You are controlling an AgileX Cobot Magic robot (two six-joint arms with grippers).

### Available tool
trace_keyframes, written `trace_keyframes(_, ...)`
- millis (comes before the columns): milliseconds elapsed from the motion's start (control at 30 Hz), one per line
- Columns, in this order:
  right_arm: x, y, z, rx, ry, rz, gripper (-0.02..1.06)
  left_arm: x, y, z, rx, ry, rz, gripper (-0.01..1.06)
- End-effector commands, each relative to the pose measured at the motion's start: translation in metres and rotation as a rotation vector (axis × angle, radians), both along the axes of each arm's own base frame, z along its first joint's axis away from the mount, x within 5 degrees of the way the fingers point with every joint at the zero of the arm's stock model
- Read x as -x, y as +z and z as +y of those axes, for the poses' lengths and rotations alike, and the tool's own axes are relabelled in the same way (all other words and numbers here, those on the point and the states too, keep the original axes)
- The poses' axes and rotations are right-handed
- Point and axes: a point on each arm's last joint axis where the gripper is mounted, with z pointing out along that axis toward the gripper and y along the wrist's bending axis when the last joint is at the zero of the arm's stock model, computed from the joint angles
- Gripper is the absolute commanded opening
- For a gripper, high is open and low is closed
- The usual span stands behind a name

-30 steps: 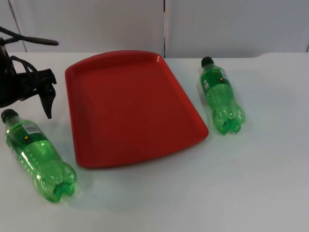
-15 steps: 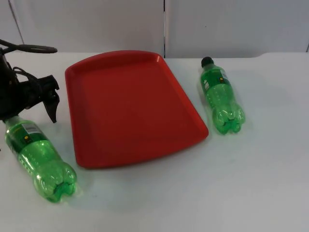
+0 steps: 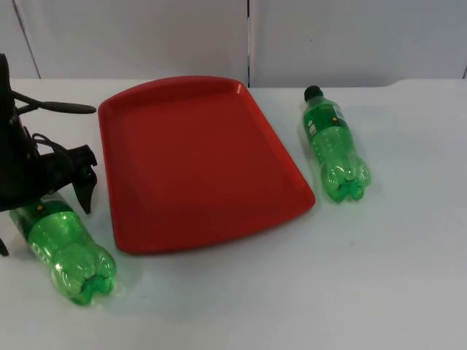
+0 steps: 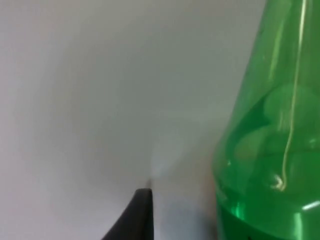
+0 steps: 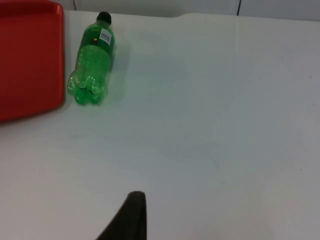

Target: Place the bottle upright on the tray.

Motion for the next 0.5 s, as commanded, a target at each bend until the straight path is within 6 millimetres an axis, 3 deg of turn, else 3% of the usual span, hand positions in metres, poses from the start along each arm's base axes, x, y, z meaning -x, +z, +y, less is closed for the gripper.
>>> trace_keyframes(0, 0.000, 0.000, 0.000, 0.002, -0.005, -0.008, 1.05, -0.001, 0.000, -0.003, 0.008, 0.007, -0.019, 1.05)
trace_keyframes(300, 0.000, 0.000, 0.000, 0.002, -0.005, -0.008, 1.05, -0.002, -0.007, -0.003, 0.008, 0.005, -0.023, 1.05)
trace_keyframes(467, 0.000, 0.000, 0.000, 0.002, -0.005, -0.008, 1.05, 0.000, -0.020, -0.002, 0.005, 0.005, 0.016, 1.05)
